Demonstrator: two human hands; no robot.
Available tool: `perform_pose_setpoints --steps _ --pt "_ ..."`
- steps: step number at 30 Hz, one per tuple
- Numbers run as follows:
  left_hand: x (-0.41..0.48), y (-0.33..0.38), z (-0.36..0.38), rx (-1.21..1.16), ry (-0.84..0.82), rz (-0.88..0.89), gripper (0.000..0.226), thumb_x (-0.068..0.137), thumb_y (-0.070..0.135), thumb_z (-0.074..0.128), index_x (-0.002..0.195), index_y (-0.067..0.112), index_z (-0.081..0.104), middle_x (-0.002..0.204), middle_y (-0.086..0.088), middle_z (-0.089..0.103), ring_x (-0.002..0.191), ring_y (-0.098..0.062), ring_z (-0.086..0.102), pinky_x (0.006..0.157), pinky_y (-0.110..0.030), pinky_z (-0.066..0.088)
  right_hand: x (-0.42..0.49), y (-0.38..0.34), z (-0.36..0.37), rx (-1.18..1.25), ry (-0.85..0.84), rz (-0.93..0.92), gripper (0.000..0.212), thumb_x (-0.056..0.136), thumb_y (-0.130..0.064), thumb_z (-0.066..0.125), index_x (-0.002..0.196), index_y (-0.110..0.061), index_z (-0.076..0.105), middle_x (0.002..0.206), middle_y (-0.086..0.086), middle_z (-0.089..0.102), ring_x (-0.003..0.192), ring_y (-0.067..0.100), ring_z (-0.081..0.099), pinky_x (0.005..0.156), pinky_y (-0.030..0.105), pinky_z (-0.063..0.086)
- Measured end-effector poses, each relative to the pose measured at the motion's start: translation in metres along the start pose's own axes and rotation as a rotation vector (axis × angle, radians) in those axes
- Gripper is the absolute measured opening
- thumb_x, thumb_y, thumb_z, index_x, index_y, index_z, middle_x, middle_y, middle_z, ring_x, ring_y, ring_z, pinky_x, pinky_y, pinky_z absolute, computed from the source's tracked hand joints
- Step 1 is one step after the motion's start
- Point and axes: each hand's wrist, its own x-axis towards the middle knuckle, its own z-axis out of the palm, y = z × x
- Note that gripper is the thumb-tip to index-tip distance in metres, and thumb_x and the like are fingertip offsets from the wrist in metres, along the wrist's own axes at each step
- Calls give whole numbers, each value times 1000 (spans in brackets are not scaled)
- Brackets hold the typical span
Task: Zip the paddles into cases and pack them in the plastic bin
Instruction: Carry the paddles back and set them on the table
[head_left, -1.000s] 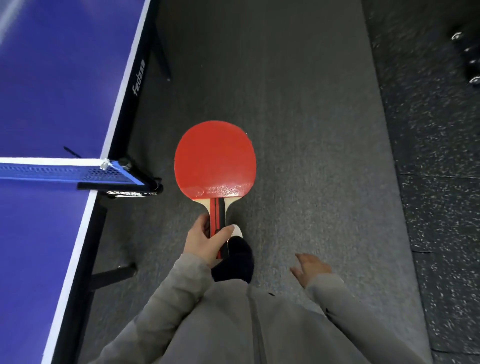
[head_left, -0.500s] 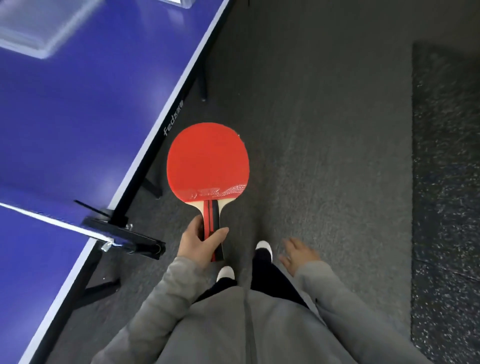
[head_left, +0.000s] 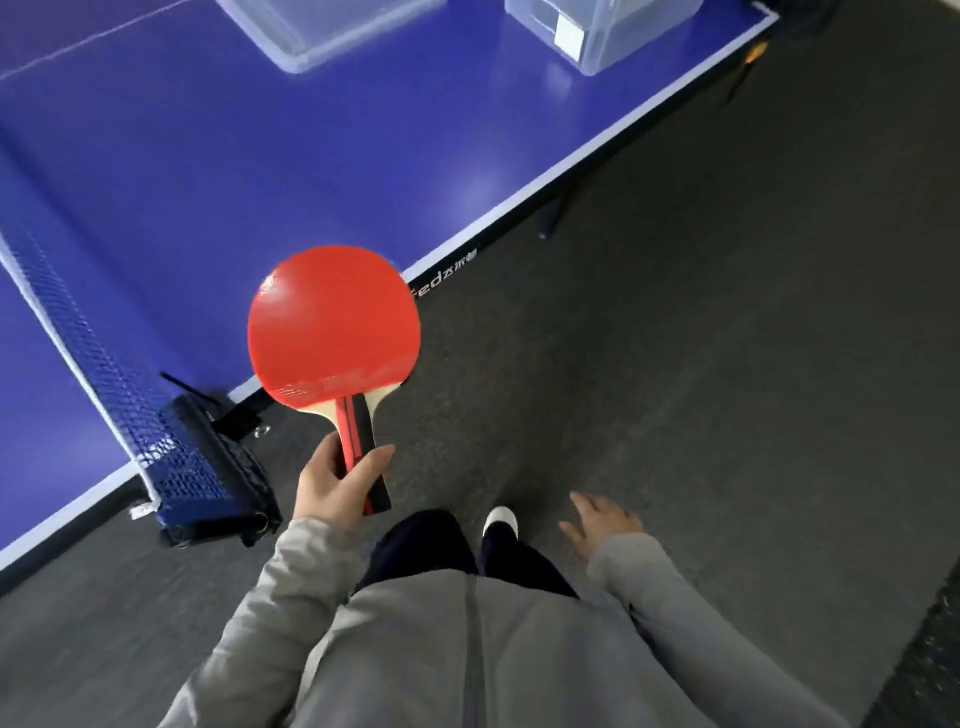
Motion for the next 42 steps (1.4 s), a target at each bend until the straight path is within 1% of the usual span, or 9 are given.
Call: perform_pose_setpoints --steps 6,10,18,23,26,31,35,40,42 --pt "22 10 -2 -94 151 -52 50 46 52 68 75 13 55 75 -15 54 74 -28 54 71 -51 51 39 11 -56 -184 -22 -56 58 99 -48 28 150 -25 13 158 -5 16 147 18 9 118 44 14" --pt "54 16 -8 -165 240 -80 31 58 38 70 76 16 57 71 -8 56 71 -25 56 58 -30 49 73 -11 -102 -251 19 -95 58 98 -48 28 150 -26 14 158 -4 16 147 17 9 118 42 12" --pt "161 47 -35 -253 362 -111 36 60 37 64 80 8 56 65 -3 51 62 -19 46 64 -33 42 131 -128 -213 -360 127 -240 58 99 -46 26 151 -27 8 160 -5 5 147 15 3 119 42 6" --pt "223 62 -66 -337 395 -157 25 66 29 71 79 12 58 68 -9 54 66 -24 52 69 -39 47 152 -211 -280 -341 342 -437 57 100 -43 31 150 -22 15 159 -2 17 145 13 17 116 29 19" --pt "255 61 -84 -362 417 -168 23 68 24 74 78 13 56 71 -8 50 67 -24 49 59 -30 48 164 -252 -308 -349 364 -498 58 99 -43 34 150 -23 15 158 -1 18 145 14 19 113 30 22" --pt "294 49 -104 -266 475 -208 17 83 12 68 76 9 53 67 -5 47 62 -20 45 45 -12 44 189 -300 -331 -421 338 -518 61 99 -45 34 151 -24 11 160 -2 10 146 16 13 112 33 26" --pt "310 41 -112 -252 462 -265 20 82 13 69 76 6 51 64 -4 42 58 -18 43 51 -22 47 211 -325 -338 -487 311 -502 63 98 -47 33 151 -26 5 161 -3 -1 148 17 2 114 37 26" --pt "313 28 -119 -217 454 -315 26 82 16 71 89 -6 59 72 -10 50 68 -23 48 60 -25 49 224 -337 -336 -534 277 -466 68 96 -50 38 151 -27 4 160 -3 -9 148 19 -7 116 45 22" --pt "312 26 -120 -193 466 -314 29 79 18 74 87 -7 61 66 -9 49 66 -22 46 56 -23 48 226 -337 -334 -523 271 -465 70 95 -50 40 151 -28 4 160 -3 -11 147 19 -9 117 45 20"
